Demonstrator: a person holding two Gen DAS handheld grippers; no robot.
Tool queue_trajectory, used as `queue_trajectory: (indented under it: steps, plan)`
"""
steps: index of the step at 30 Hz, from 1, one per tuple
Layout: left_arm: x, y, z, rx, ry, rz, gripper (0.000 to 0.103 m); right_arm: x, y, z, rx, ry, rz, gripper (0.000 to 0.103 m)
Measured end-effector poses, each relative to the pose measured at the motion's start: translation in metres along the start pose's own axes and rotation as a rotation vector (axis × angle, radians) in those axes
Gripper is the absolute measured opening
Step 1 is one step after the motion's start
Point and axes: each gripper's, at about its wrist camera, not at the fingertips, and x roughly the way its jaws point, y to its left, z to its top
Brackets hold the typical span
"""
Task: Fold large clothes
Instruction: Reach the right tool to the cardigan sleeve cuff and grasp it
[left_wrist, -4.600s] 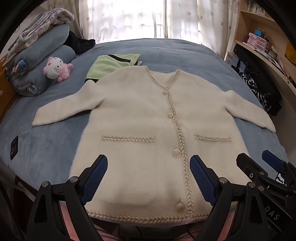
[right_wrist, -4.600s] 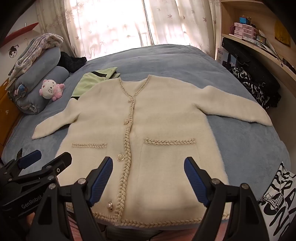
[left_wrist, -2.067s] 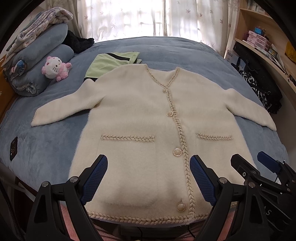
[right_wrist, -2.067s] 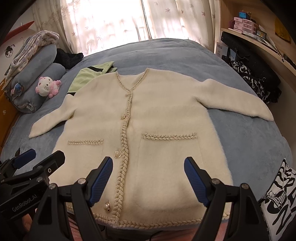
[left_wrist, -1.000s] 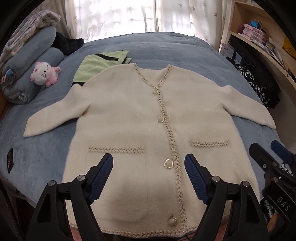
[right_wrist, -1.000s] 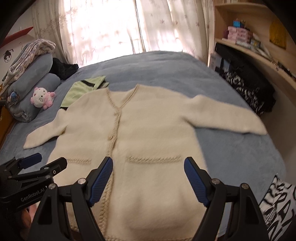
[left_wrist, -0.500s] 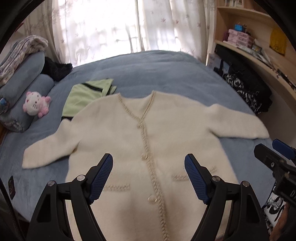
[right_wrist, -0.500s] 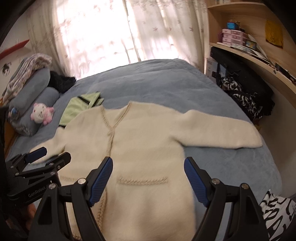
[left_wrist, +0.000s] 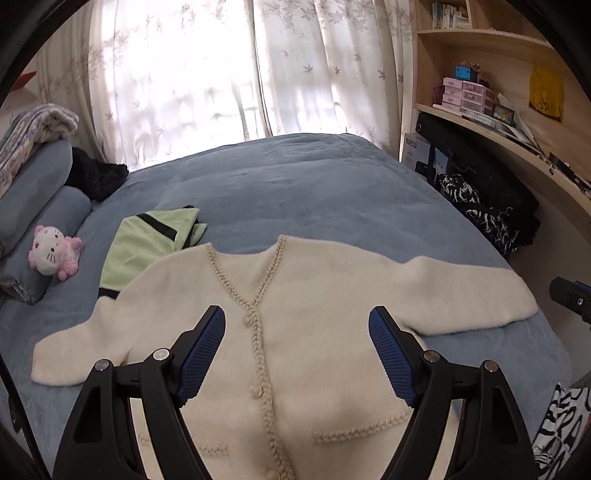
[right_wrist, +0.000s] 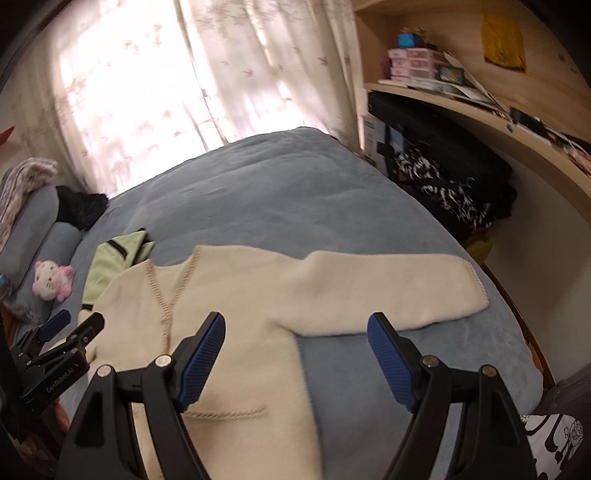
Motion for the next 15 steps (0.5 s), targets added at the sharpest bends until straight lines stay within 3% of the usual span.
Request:
queue_trajectory:
  steps: [3,12,15]
  plan:
    - [0.022,-0.019,0.009,0.016,0.010,-0.016,0.079,0.017,-0.022,0.005,0.035,0.021,-0.027,0.080]
    - [0.087,-0.066,0.020,-0.007,0.063,-0.169,0.079,0.077,-0.095,0.003,0.181,0.120,-0.090,0.080]
    - [0.109,-0.080,0.019,-0.006,0.075,-0.131,0.079,0.095,-0.123,0.002,0.246,0.147,-0.096,0.080]
